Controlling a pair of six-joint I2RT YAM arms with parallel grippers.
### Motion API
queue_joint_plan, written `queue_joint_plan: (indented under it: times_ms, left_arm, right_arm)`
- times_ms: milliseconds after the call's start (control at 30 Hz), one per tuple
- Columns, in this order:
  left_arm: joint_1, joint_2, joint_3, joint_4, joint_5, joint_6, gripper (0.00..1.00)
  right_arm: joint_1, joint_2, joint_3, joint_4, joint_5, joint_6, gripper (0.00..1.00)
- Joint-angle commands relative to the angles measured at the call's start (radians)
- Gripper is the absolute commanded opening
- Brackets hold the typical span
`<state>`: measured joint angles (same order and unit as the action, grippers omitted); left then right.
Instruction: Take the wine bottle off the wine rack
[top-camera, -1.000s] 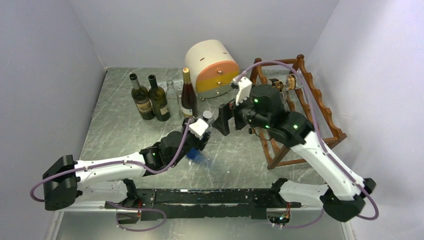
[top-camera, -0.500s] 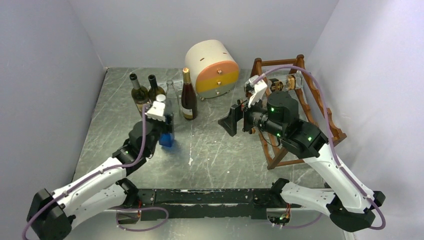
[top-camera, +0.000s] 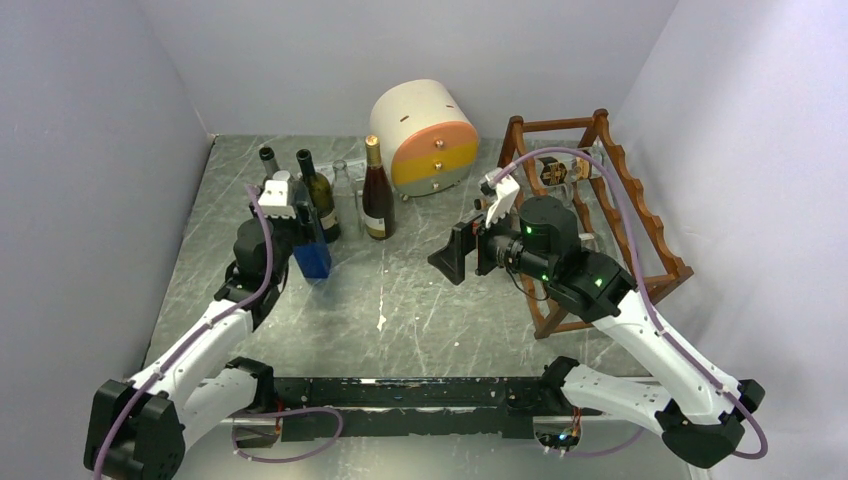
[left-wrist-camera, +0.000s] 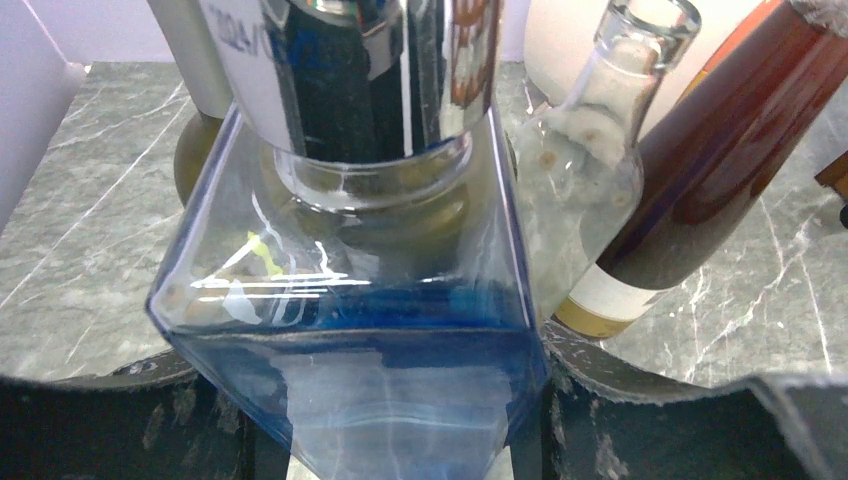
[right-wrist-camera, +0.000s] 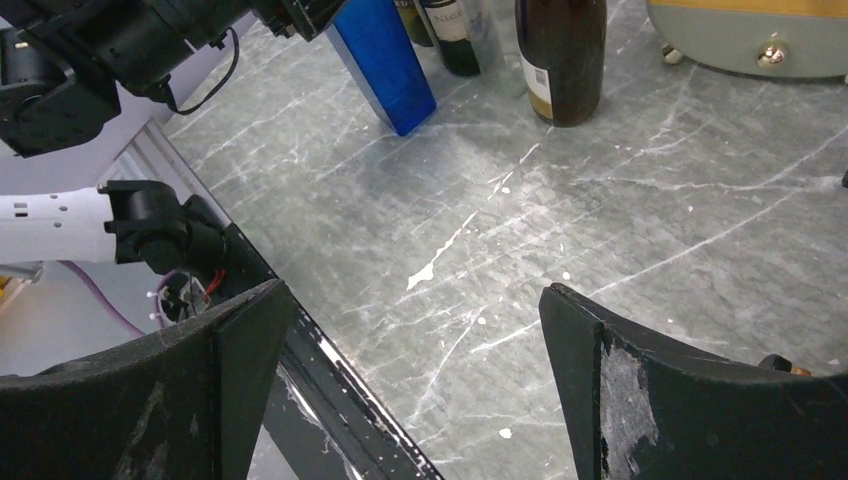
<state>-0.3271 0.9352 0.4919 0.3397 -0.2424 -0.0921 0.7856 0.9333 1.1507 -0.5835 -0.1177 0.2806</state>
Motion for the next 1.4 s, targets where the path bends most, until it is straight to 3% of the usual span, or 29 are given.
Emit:
queue_joint_plan:
  times_ms: [0,567,833,967,1133,1233,1300,1367]
  left_arm:
    - [0.051,-0.008,0.029,0.257,0.132,-0.047,0.17]
    - [0.057,0.109,0.085,0.239,0.154,0.06,0.2]
    - [0.056,0.093,0.079,0.22,0.152,0.056,0.49]
    - [0.056,0.091,0.073,0.224,0.128,0.077,0.31]
    - [0.056,0.109,0.087,0.215,0.117,0.077,0.32]
    - [0.056,0.114,0.091,0.199,0.111,0.063,0.4]
    - [0.056,0.109,0.086,0.188,0.104,0.043,0.51]
    - [0.056,0.097,0.08,0.185,0.094,0.027,0.7]
  right_arm:
    - [0.001,-0.016,-0.019,0.047,-0.008,0.007,1.0]
    - [0.002,-0.019,-0.049,0.06,-0.002,0.013,1.0]
    - [0.001,-0.02,-0.05,0.06,-0.006,0.014,1.0]
    - [0.0,-0.025,-0.058,0.054,-0.01,0.018,1.0]
    - [0.001,-0.045,-0.07,0.055,-0.015,0.028,1.0]
    - [0.001,-0.056,-0.074,0.052,-0.012,0.032,1.0]
    - [0.0,-0.058,-0.078,0.049,-0.012,0.033,1.0]
    - [0.002,-0.062,-0.08,0.047,-0.011,0.035,1.0]
